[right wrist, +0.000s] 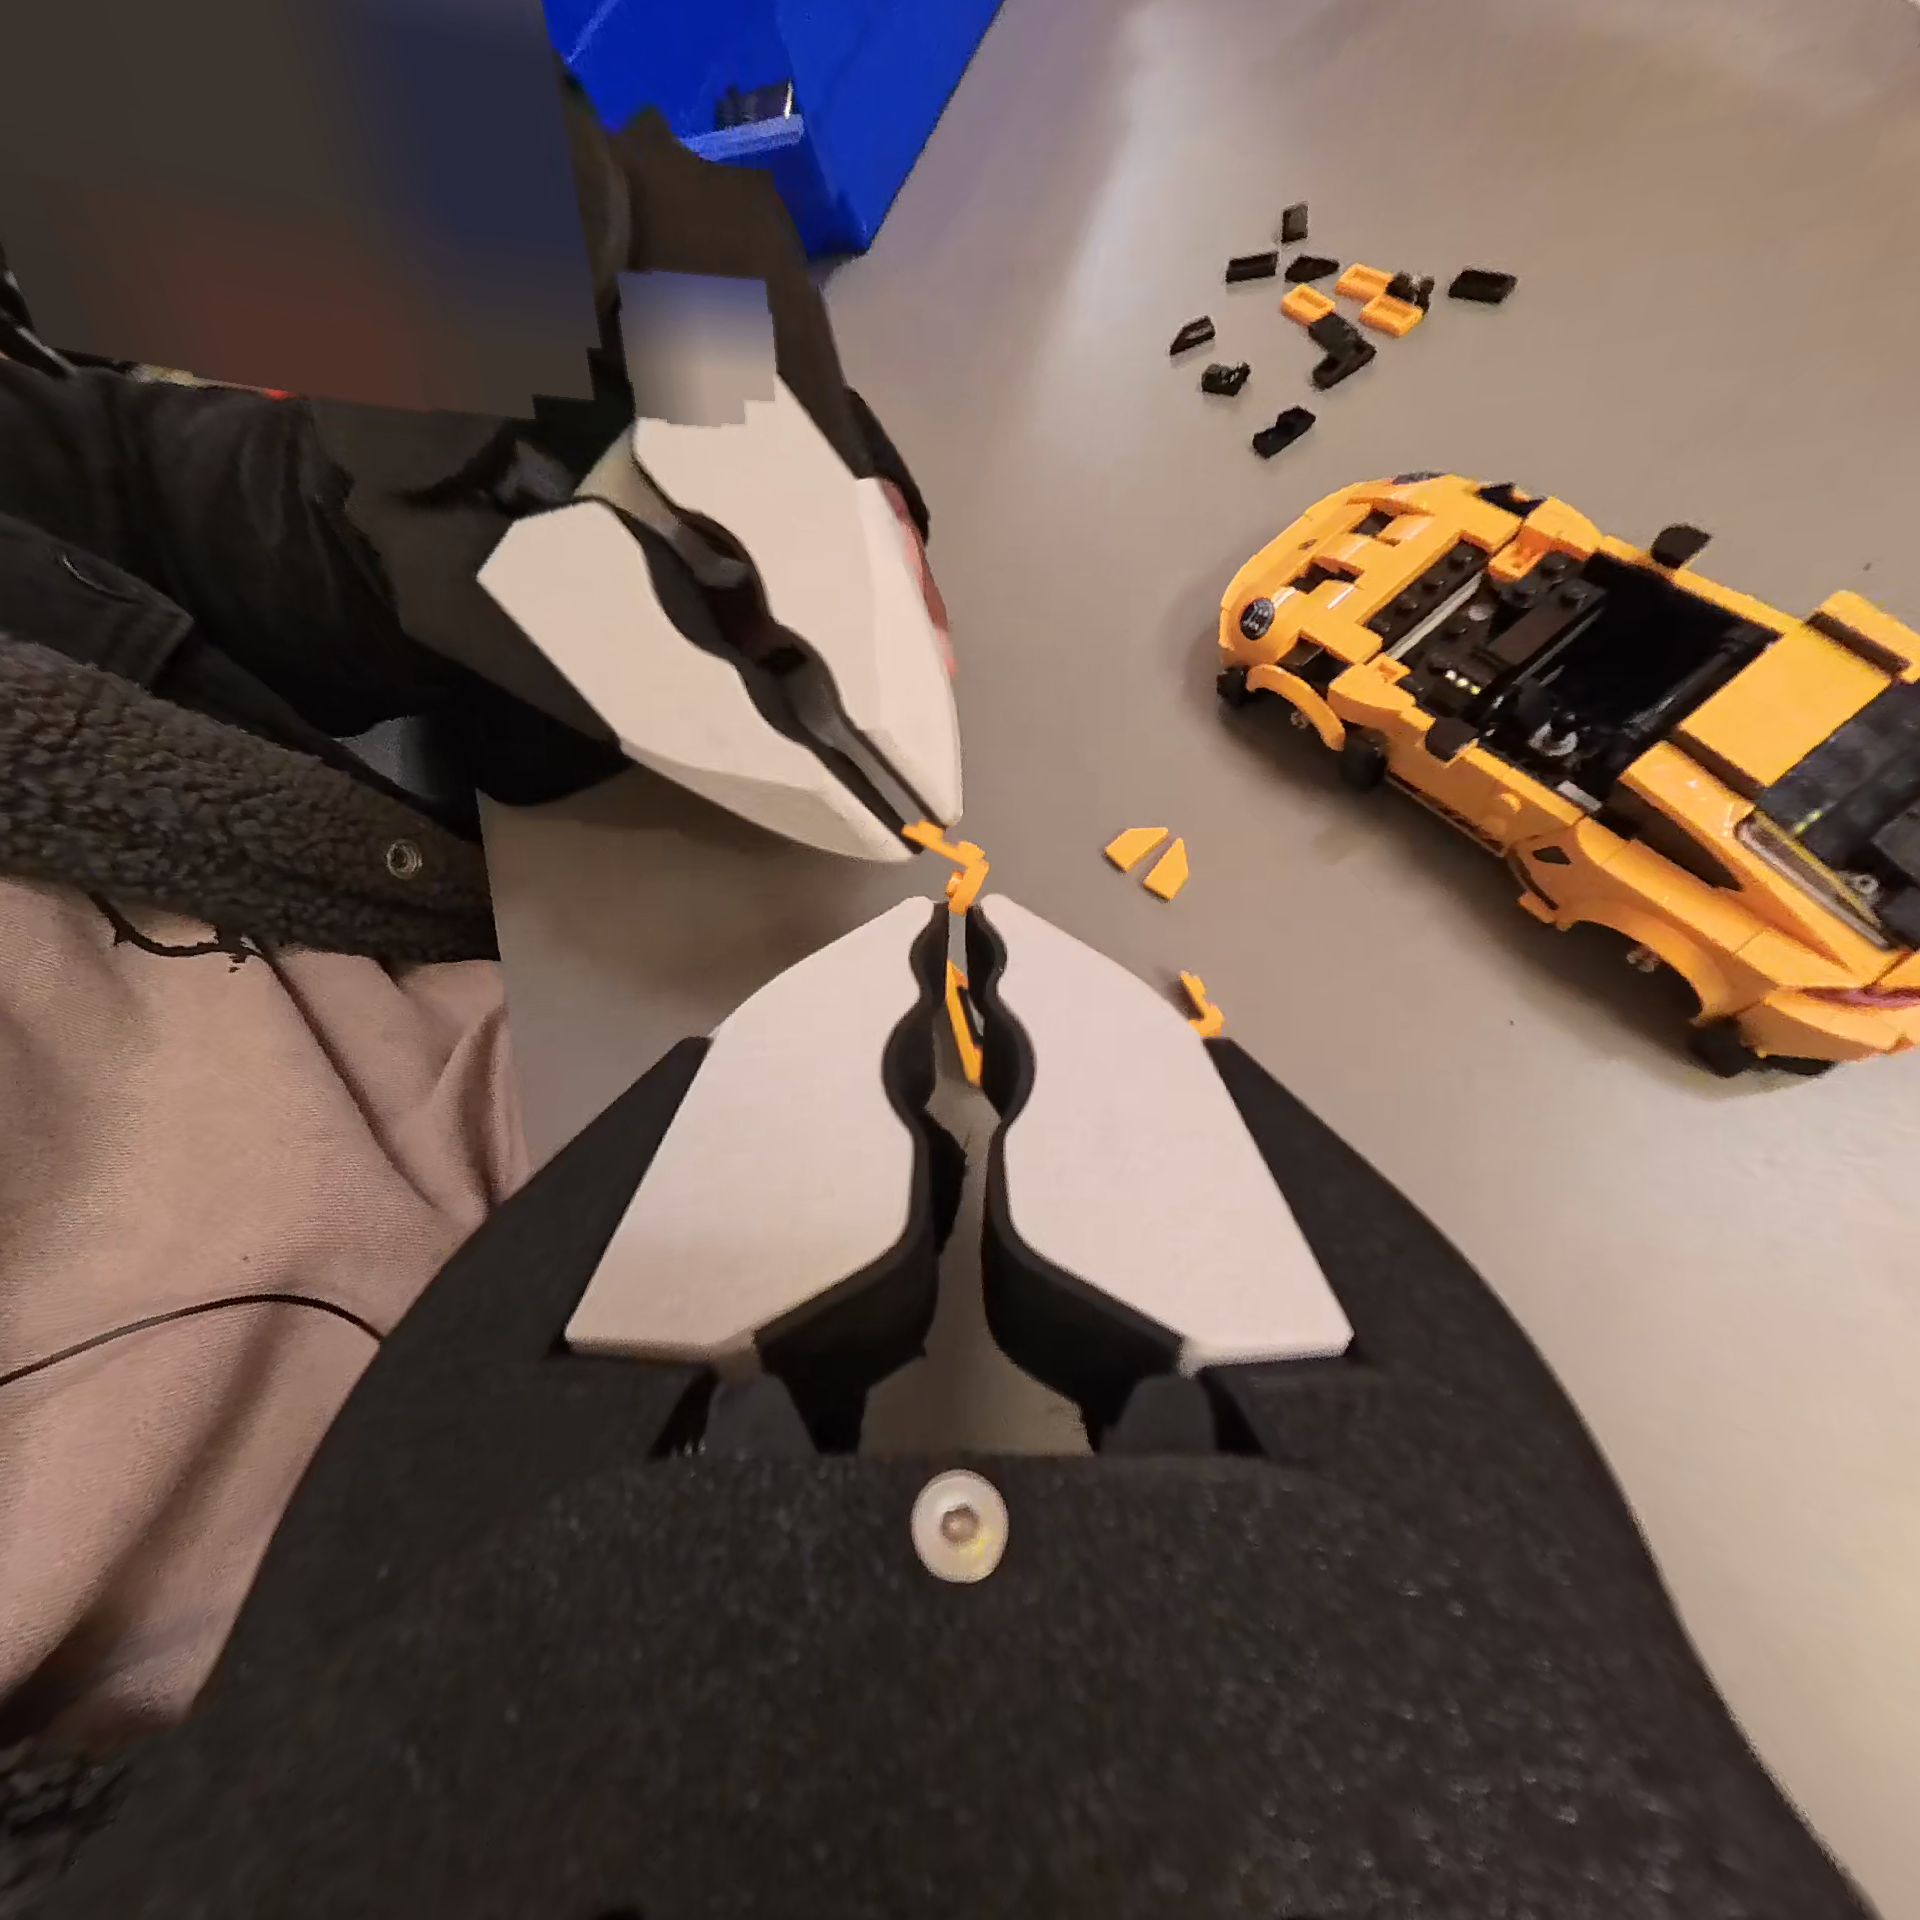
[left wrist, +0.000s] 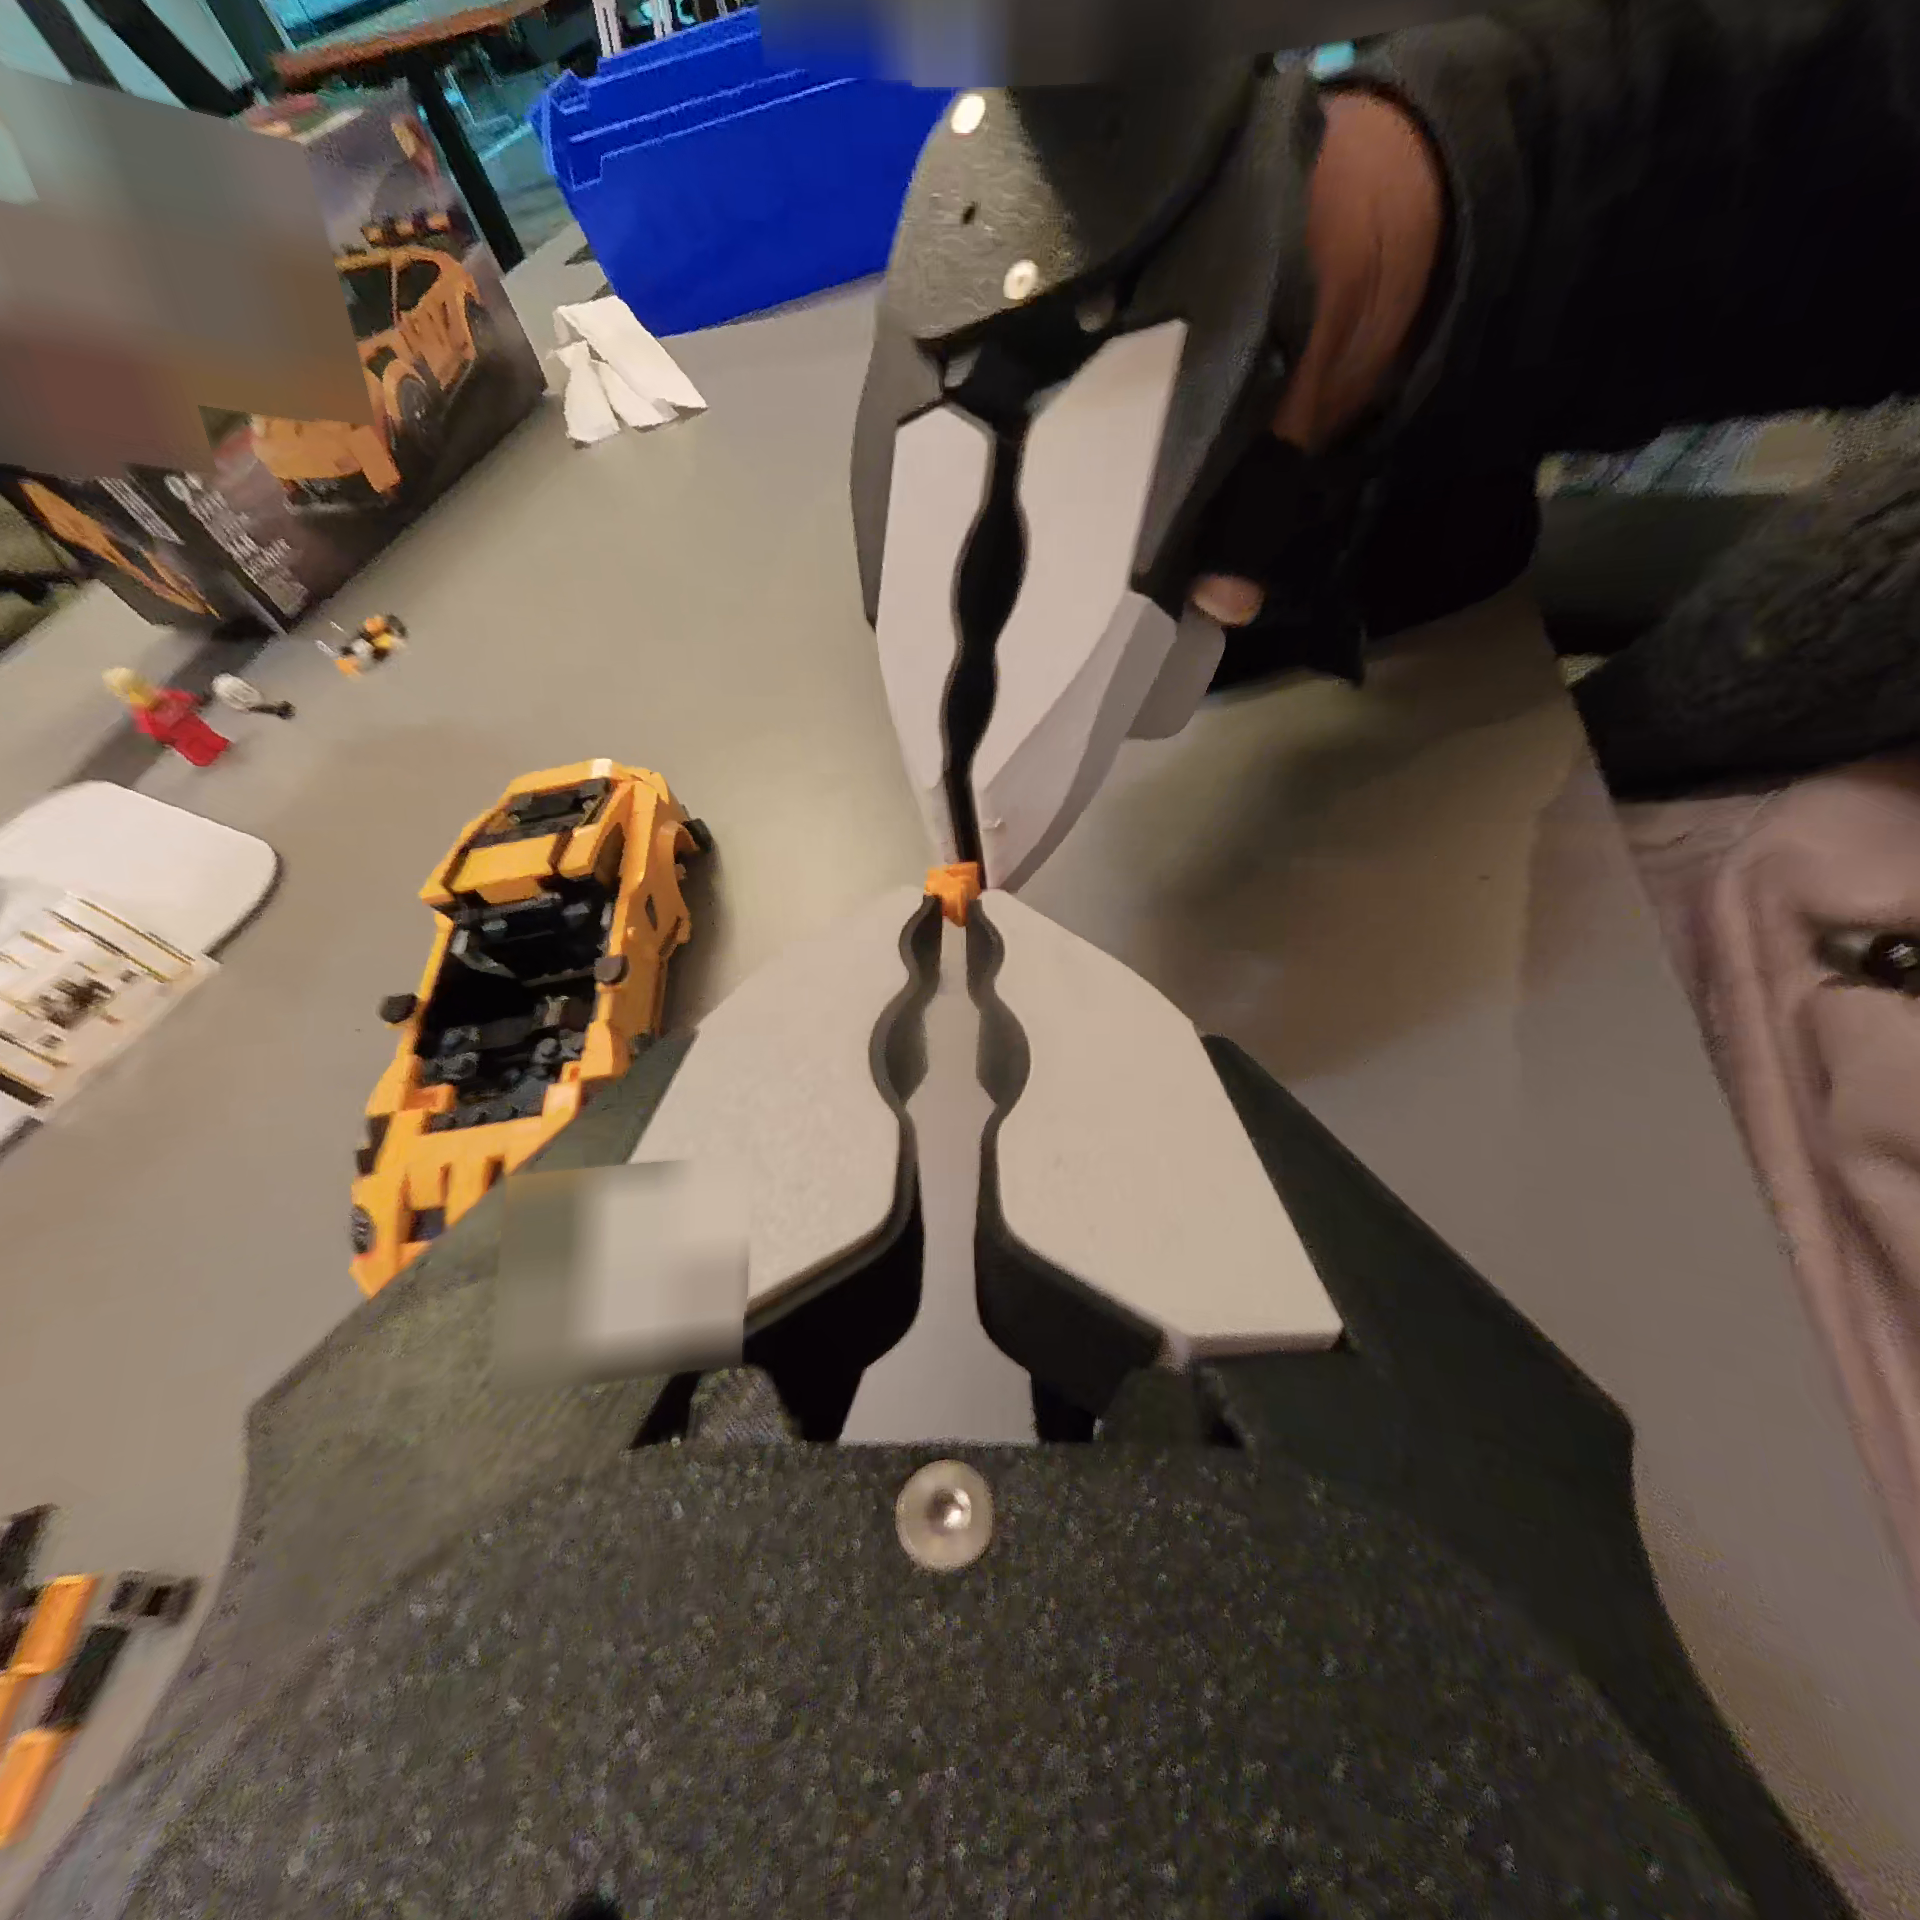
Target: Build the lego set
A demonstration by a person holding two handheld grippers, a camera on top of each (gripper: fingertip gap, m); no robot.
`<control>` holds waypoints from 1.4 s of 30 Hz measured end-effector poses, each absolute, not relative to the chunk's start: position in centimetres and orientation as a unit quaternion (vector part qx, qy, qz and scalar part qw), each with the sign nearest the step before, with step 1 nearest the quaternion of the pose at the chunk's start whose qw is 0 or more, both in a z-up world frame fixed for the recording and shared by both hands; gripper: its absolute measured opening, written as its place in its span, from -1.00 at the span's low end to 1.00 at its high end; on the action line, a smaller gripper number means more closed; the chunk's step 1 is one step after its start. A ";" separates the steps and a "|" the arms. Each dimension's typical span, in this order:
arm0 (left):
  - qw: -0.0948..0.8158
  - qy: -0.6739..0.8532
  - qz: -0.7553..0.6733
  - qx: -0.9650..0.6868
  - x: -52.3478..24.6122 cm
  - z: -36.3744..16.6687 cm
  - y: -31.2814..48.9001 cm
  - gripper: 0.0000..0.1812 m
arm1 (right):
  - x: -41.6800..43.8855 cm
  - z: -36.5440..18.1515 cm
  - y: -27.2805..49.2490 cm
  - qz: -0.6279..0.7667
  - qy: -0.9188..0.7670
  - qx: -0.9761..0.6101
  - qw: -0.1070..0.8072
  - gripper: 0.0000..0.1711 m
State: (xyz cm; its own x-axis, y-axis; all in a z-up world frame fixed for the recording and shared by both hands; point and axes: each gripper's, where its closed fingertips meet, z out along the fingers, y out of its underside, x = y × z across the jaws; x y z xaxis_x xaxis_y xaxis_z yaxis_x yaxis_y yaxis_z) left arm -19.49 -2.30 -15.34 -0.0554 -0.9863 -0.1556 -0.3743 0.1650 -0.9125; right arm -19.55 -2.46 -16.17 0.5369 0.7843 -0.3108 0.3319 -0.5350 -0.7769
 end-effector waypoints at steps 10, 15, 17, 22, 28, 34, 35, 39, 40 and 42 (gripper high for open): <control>0.255 0.456 -0.585 -0.620 -20.1 -13.6 -1.5 -0.97 | -20.2 -14.6 -1.4 0.129 -0.482 -0.706 0.503 -0.81; 0.187 0.410 -0.647 -0.615 -20.3 -13.1 -1.9 -0.97 | -20.6 -14.3 -1.3 0.081 -0.516 -0.670 0.528 -0.88; 0.175 0.400 -0.656 -0.615 -20.3 -13.0 -1.9 -0.97 | -20.7 -14.1 -1.3 0.089 -0.519 -0.667 0.527 -0.88; 0.160 0.393 -0.669 -0.610 -20.3 -12.9 -2.1 -0.96 | -20.7 -14.1 -1.4 0.145 -0.506 -0.684 0.506 -0.90; 0.268 0.468 -0.592 -0.599 -20.7 -13.0 -1.1 -0.82 | -20.2 -13.7 -1.9 0.271 -0.453 -0.713 0.462 -0.91; 0.343 0.565 -0.504 -0.556 -20.3 -13.8 -2.2 -0.77 | -20.2 -14.3 -2.9 0.317 -0.453 -0.721 0.418 -0.91; 0.349 0.581 -0.491 -0.548 -20.3 -14.0 -2.5 -0.77 | -20.3 -14.6 -3.1 0.324 -0.455 -0.723 0.407 -0.91; 0.363 0.641 -0.427 -0.524 -20.3 -15.5 -3.1 -0.80 | -20.7 -15.7 -3.7 0.331 -0.473 -0.726 0.373 -0.91; 0.355 0.654 -0.422 -0.518 -20.4 -16.0 -3.5 -0.83 | -20.9 -16.0 -3.8 0.332 -0.479 -0.726 0.366 -0.91; 0.339 0.669 -0.414 -0.516 -20.5 -16.7 -3.9 -0.89 | -21.1 -16.4 -3.9 0.329 -0.490 -0.726 0.354 -0.91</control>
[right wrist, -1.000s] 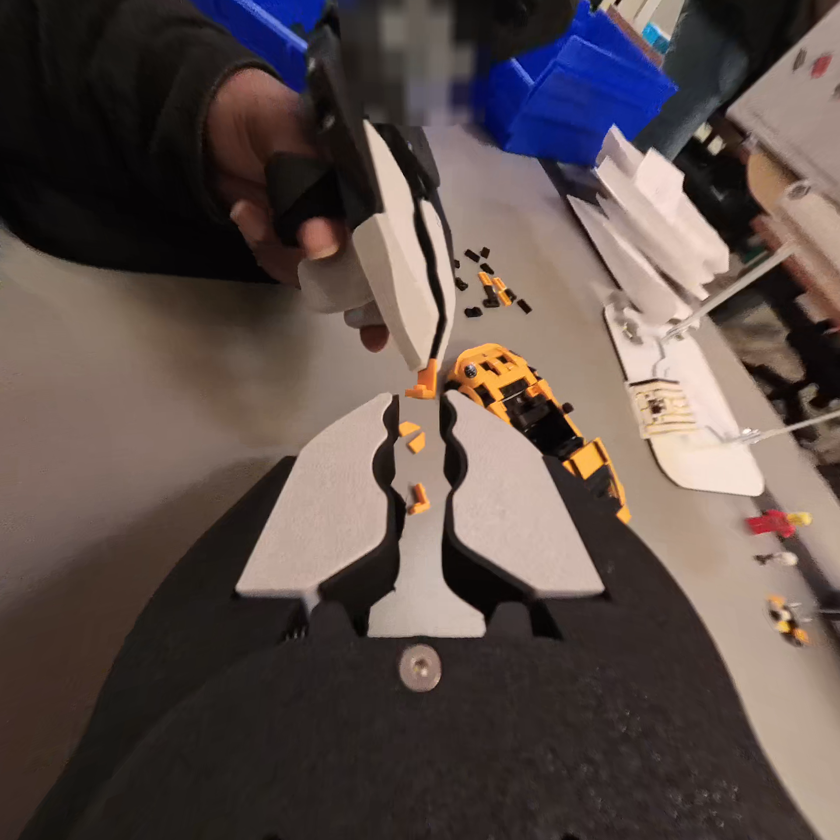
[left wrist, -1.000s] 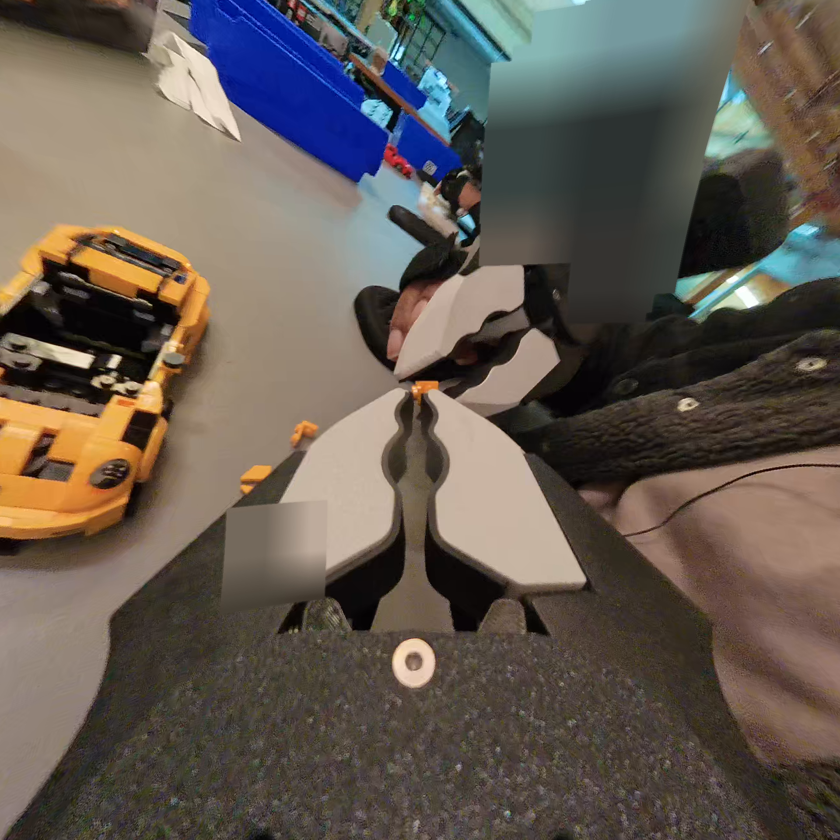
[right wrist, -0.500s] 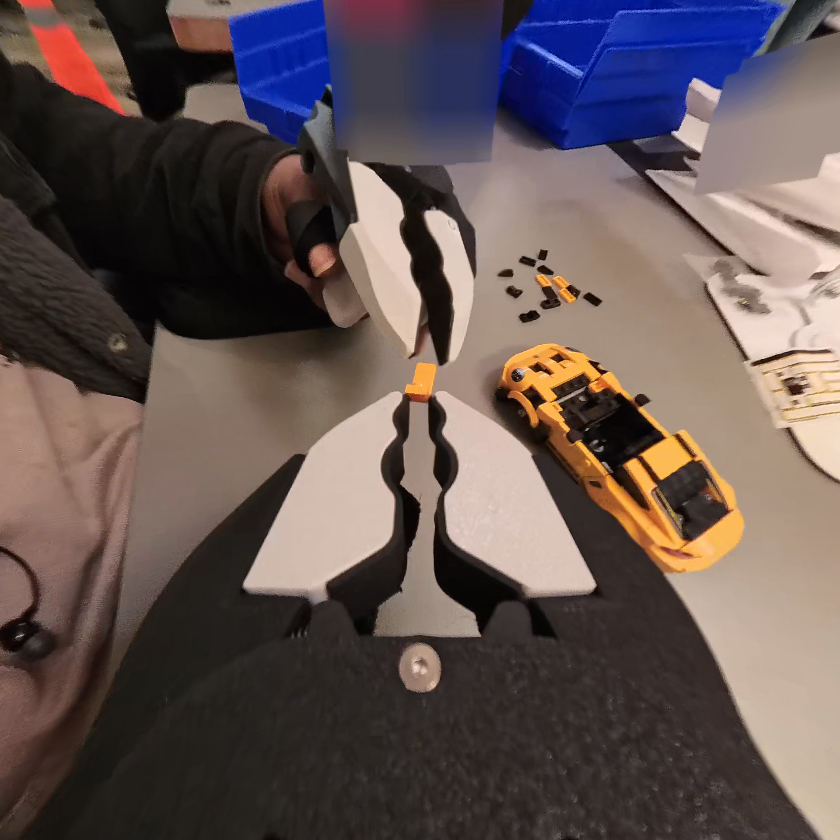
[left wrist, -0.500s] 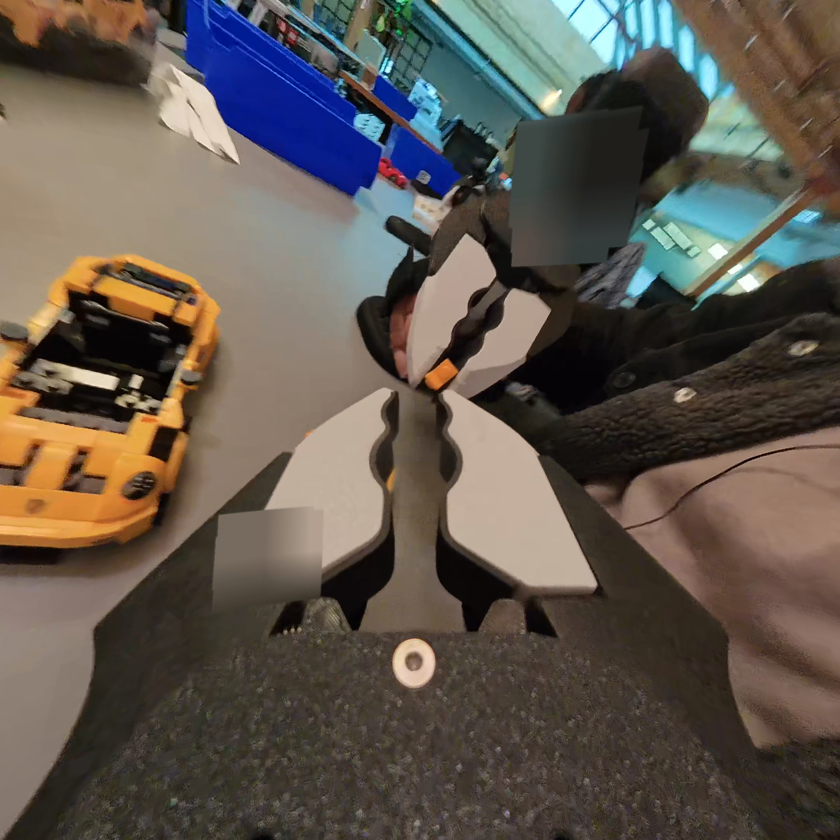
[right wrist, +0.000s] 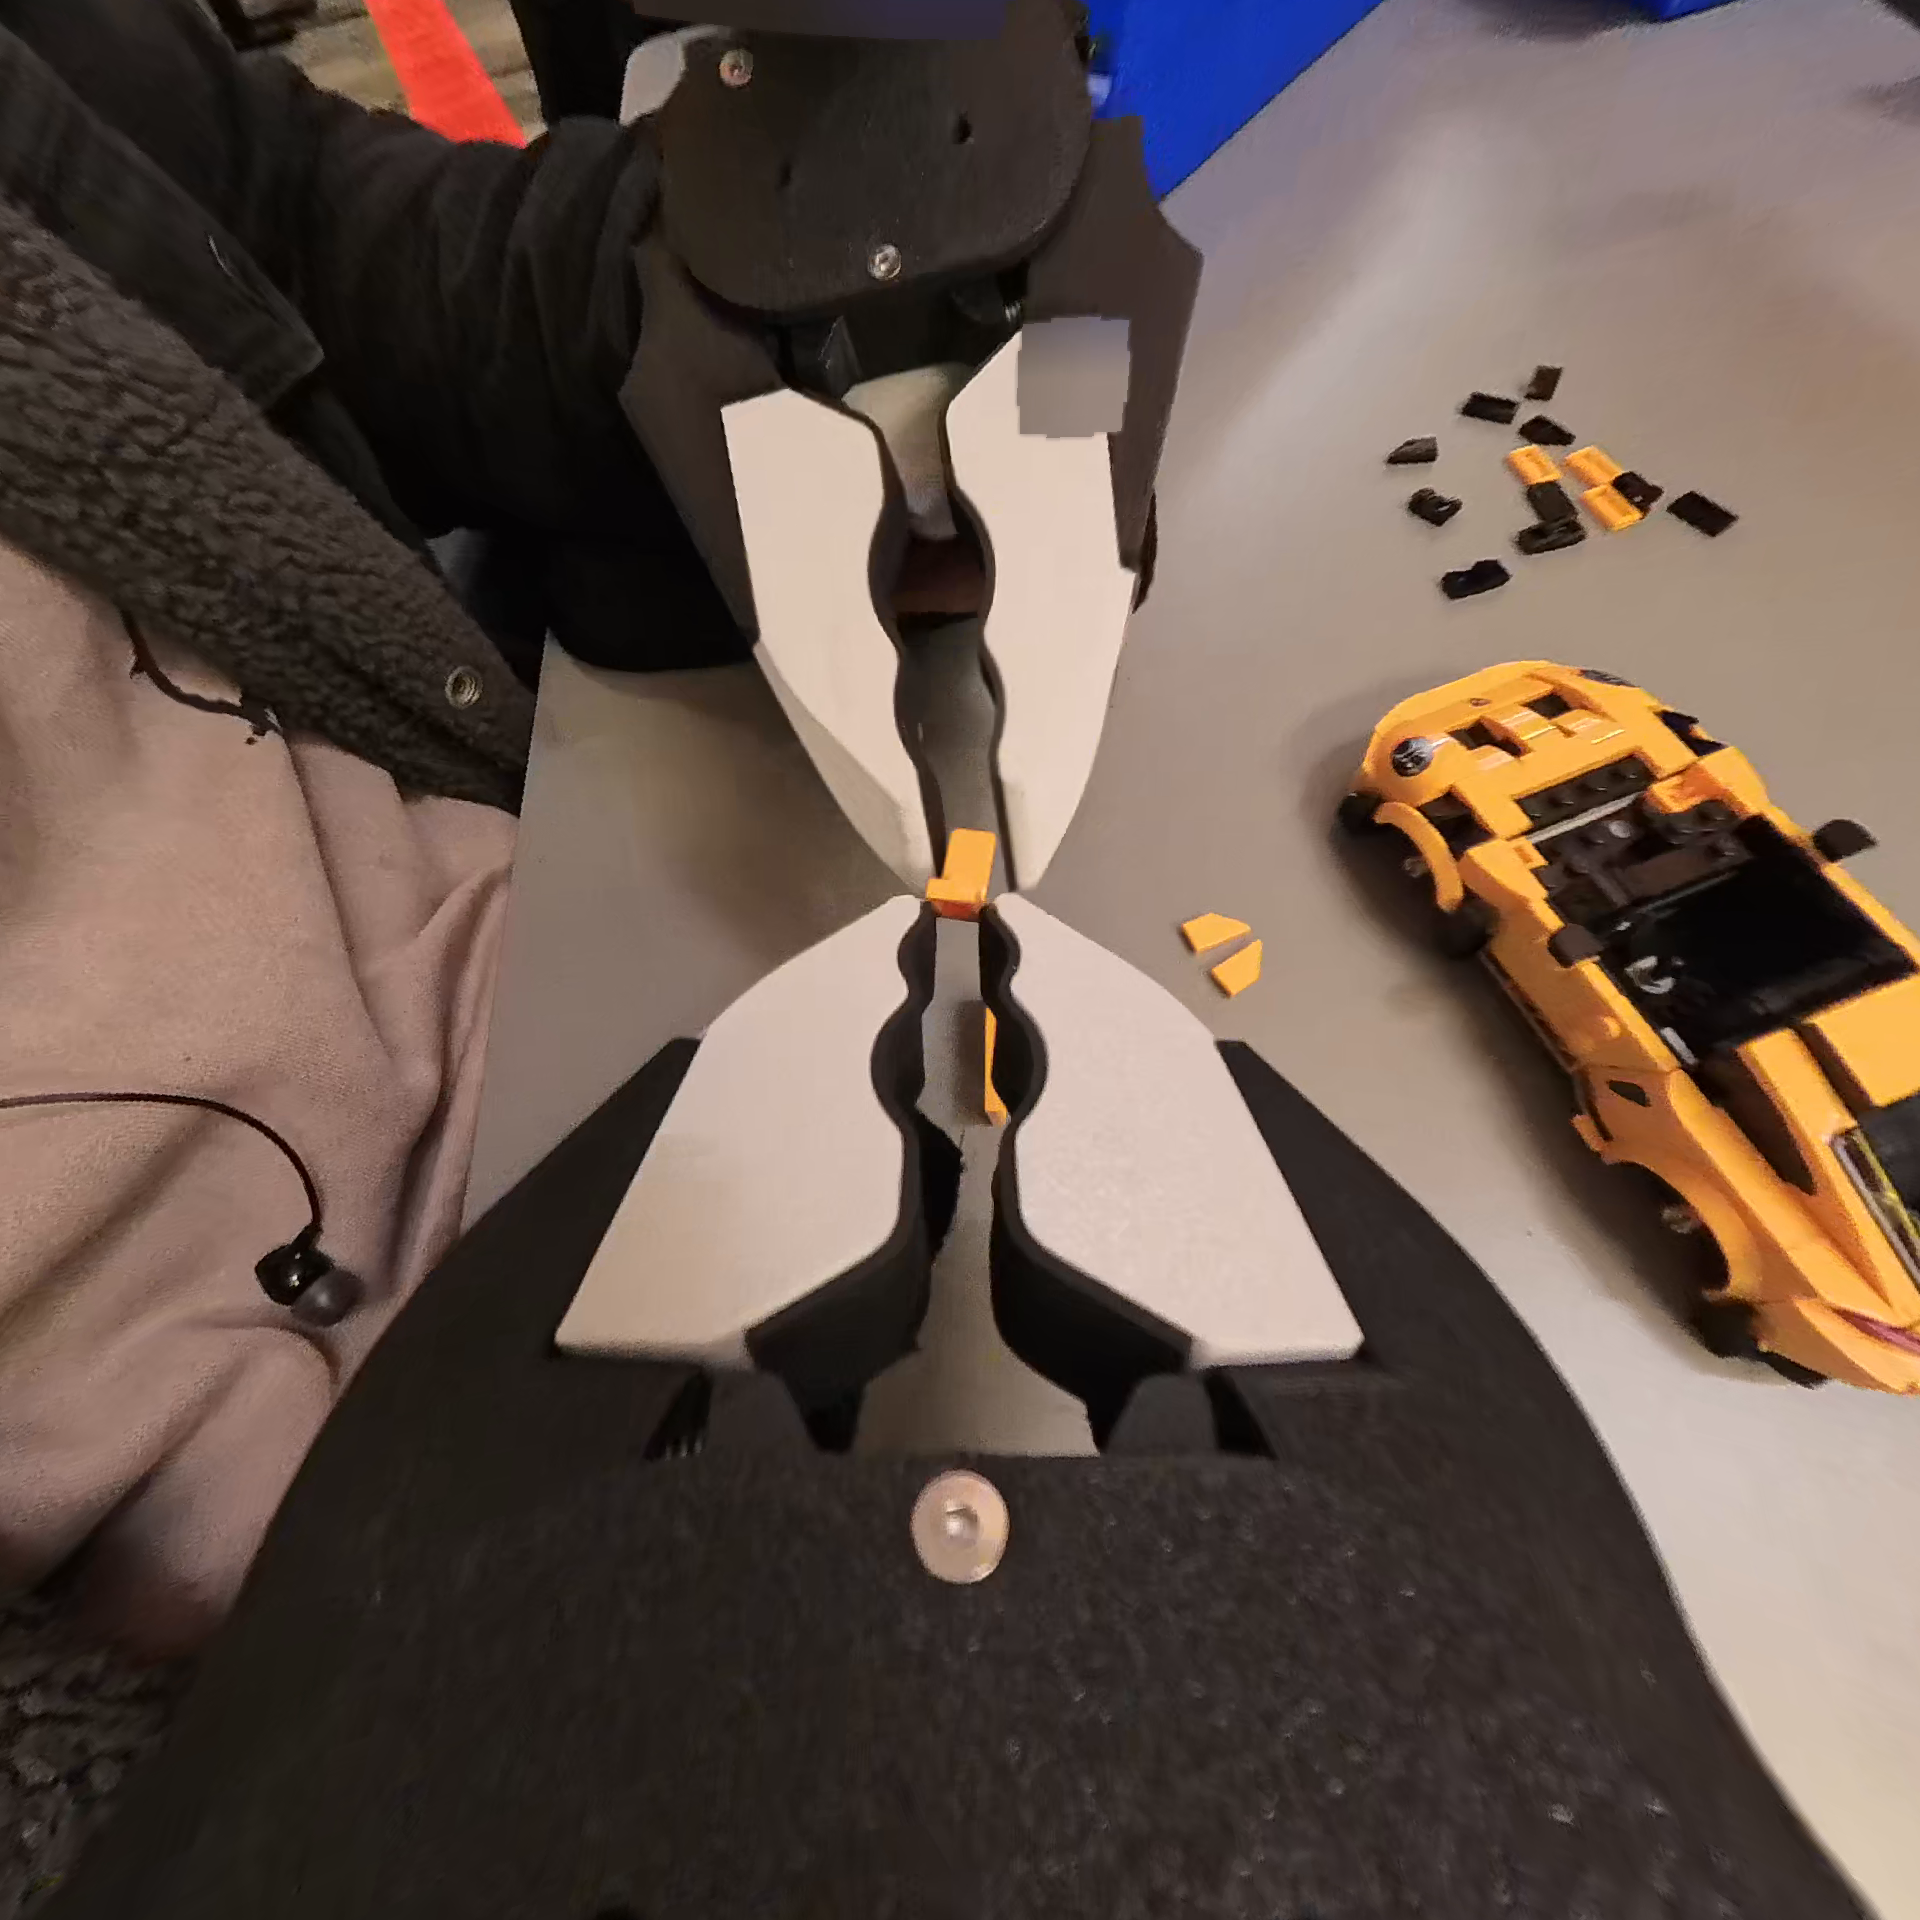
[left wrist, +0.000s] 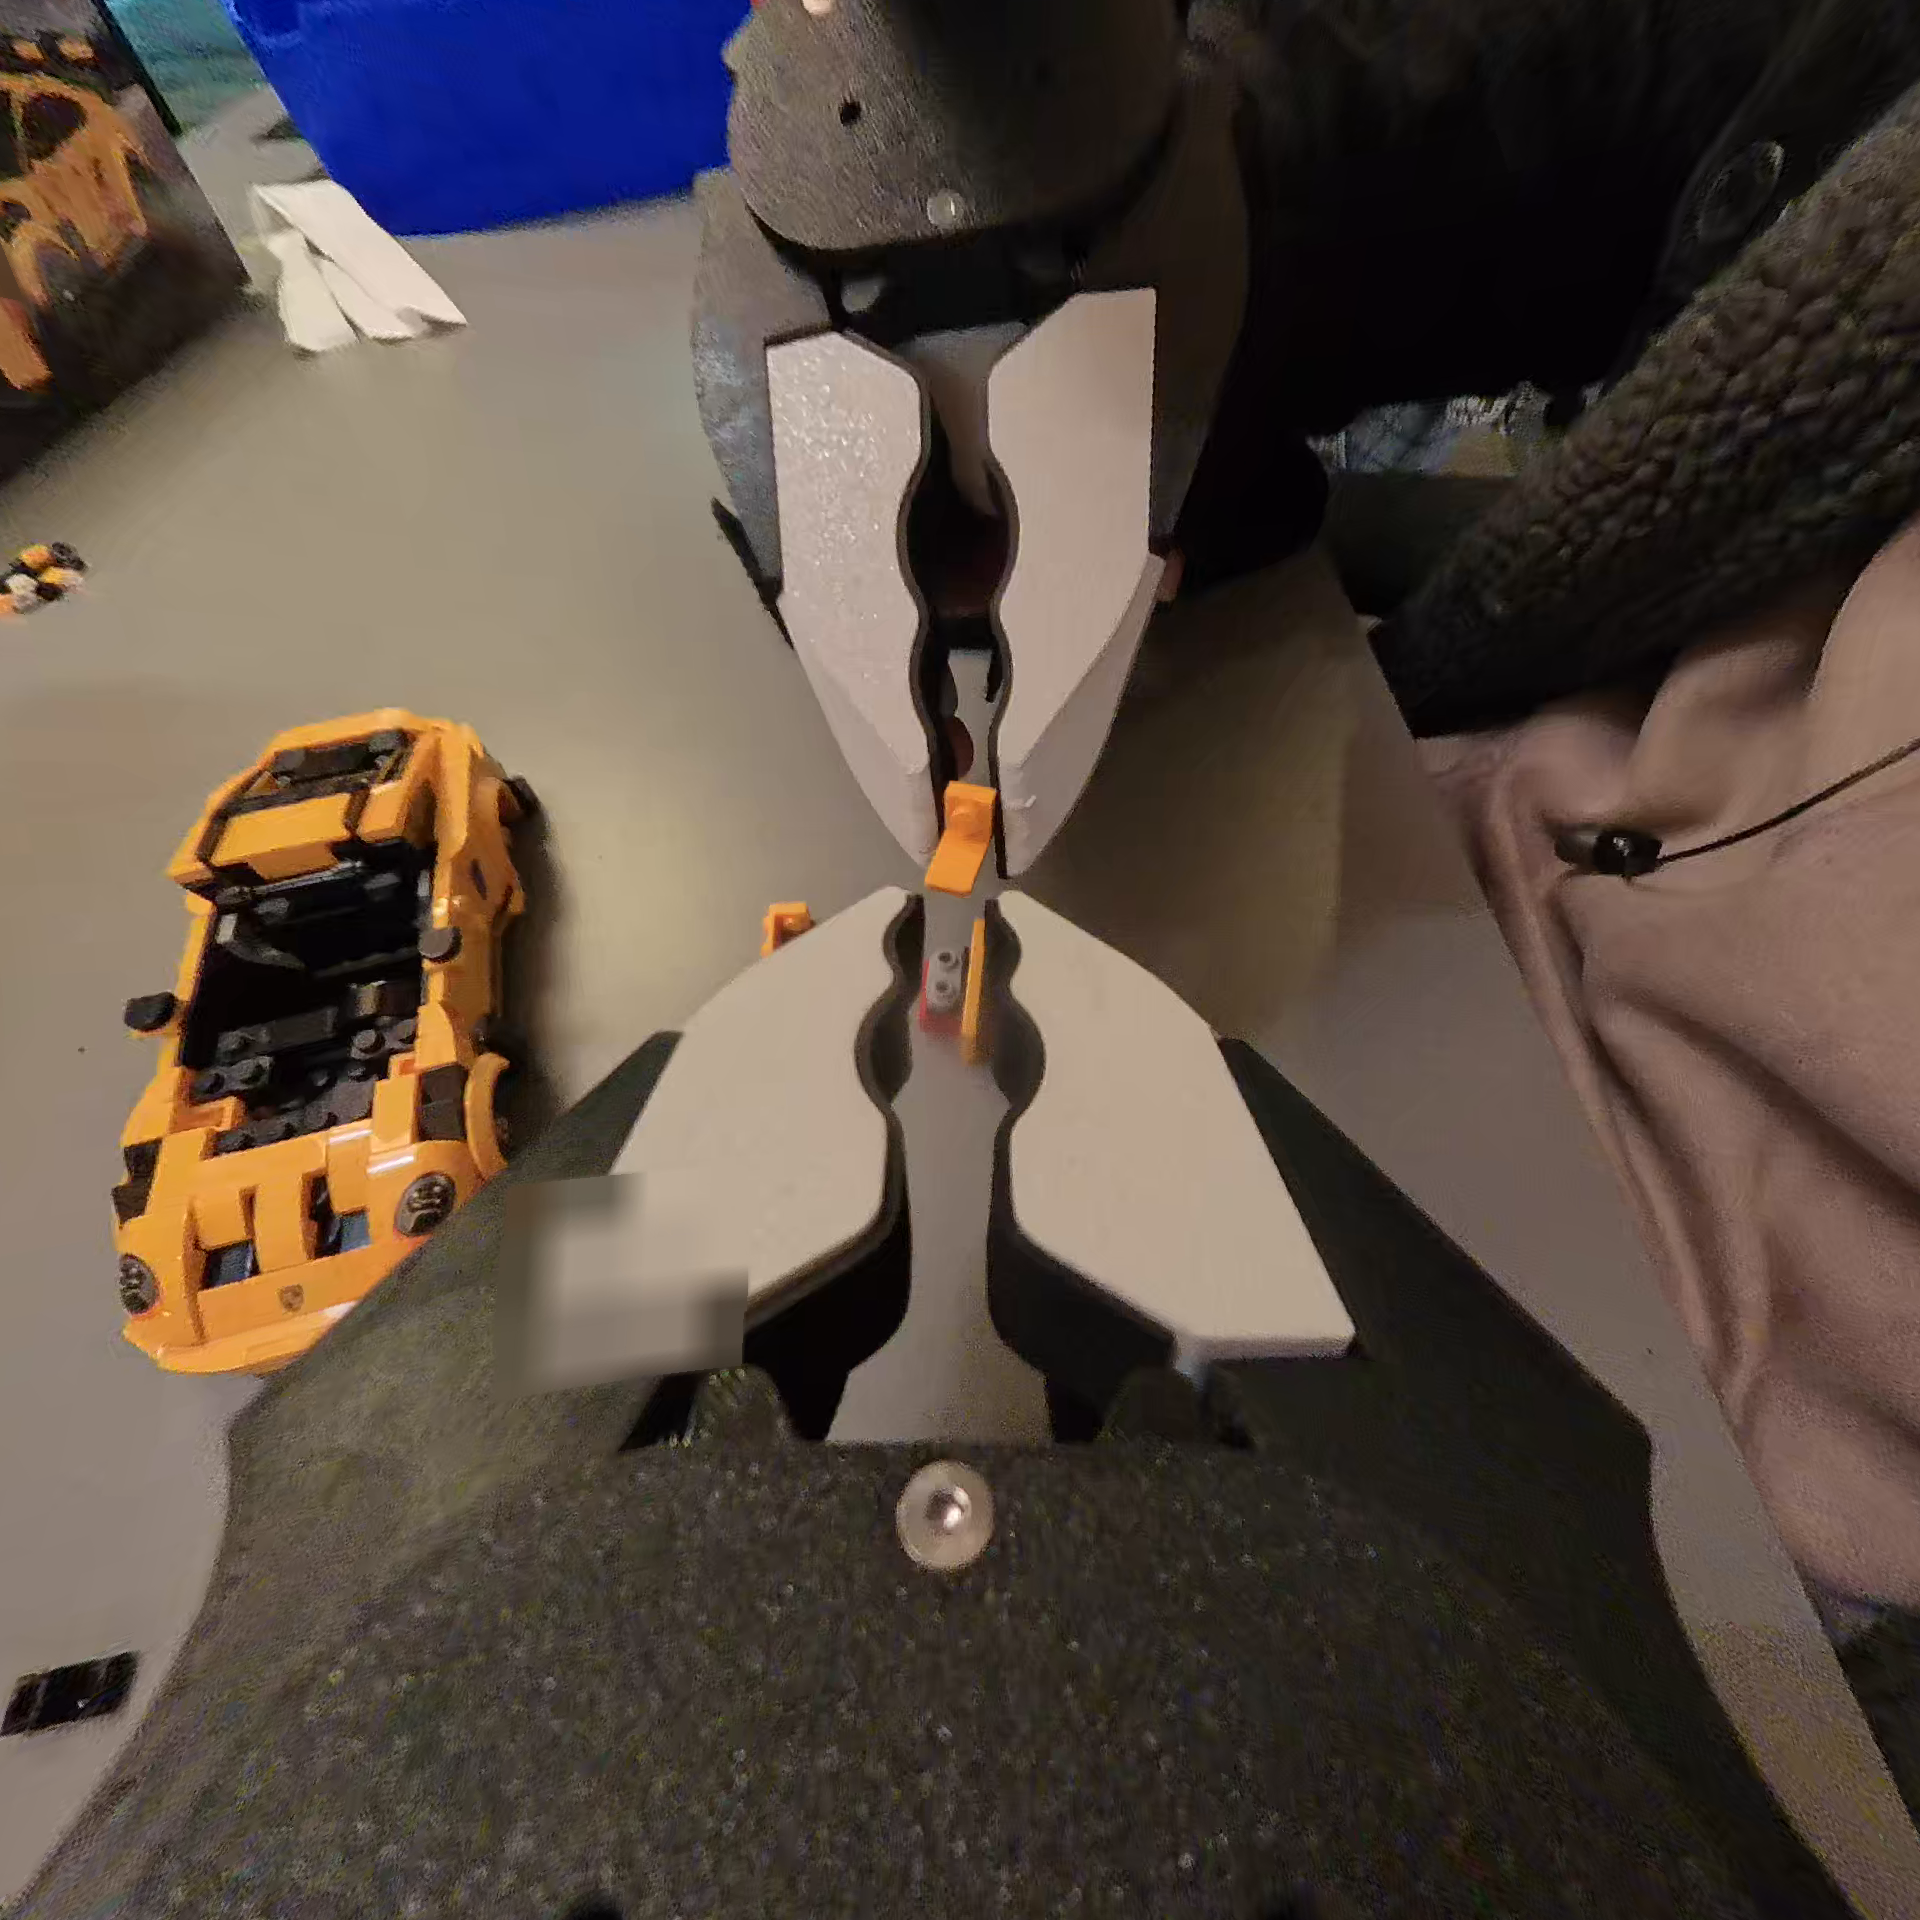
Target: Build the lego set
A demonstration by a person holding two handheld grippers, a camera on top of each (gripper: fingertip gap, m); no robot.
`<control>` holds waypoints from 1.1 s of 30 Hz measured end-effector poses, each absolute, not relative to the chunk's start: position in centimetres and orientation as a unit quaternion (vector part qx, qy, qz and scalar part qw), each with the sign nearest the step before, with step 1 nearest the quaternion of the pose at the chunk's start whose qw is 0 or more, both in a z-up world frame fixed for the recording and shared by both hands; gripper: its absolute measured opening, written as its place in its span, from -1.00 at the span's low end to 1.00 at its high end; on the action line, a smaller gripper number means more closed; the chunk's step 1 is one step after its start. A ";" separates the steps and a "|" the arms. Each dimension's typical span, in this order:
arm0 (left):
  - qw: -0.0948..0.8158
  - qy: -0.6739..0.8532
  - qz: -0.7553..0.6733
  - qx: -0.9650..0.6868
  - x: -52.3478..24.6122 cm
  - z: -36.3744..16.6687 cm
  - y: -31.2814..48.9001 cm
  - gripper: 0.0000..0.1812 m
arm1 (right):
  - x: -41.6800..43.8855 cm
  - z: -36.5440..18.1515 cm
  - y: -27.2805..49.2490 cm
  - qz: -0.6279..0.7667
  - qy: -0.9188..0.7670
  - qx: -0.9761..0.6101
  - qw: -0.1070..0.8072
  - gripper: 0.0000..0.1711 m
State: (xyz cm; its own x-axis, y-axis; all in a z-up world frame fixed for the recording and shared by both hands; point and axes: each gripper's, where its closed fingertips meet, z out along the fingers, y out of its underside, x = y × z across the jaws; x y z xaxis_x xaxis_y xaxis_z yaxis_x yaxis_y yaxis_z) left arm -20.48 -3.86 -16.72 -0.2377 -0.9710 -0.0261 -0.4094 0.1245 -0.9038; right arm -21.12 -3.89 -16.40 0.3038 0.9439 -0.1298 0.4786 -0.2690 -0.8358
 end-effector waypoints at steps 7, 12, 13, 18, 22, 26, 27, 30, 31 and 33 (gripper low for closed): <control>0.343 0.680 -0.402 -0.507 -20.6 -17.0 -3.9 -0.86 | -21.4 -17.3 -4.1 0.332 -0.508 -0.725 0.325 -0.92; 0.337 0.690 -0.397 -0.503 -20.6 -17.4 -4.2 -0.90 | -21.5 -18.0 -4.4 0.333 -0.513 -0.726 0.314 -0.92; 0.337 0.691 -0.395 -0.502 -20.6 -17.5 -4.2 -0.90 | -21.4 -18.1 -4.3 0.332 -0.515 -0.726 0.311 -0.92; 0.332 0.692 -0.399 -0.502 -20.6 -17.5 -4.2 -0.89 | -21.4 -18.6 -4.4 0.331 -0.522 -0.726 0.301 -0.92; 0.327 0.695 -0.397 -0.502 -20.7 -17.7 -4.4 -0.90 | -21.5 -18.7 -4.5 0.333 -0.527 -0.723 0.297 -0.92; 0.321 0.700 -0.395 -0.502 -20.7 -17.9 -4.5 -0.87 | -21.5 -18.7 -4.5 0.332 -0.534 -0.719 0.297 -0.92; 0.321 0.699 -0.395 -0.501 -20.7 -17.9 -4.5 -0.90 | -21.6 -18.7 -4.6 0.333 -0.536 -0.717 0.296 -0.92; 0.315 0.698 -0.400 -0.504 -20.8 -17.9 -4.6 -0.91 | -21.6 -18.6 -4.7 0.332 -0.537 -0.716 0.297 -0.92; 0.314 0.698 -0.400 -0.504 -20.8 -17.9 -4.6 -0.91 | -21.6 -18.6 -4.7 0.333 -0.537 -0.716 0.297 -0.92; 0.312 0.699 -0.399 -0.504 -20.8 -17.9 -4.7 -0.91 | -21.6 -18.5 -4.7 0.332 -0.539 -0.715 0.298 -0.92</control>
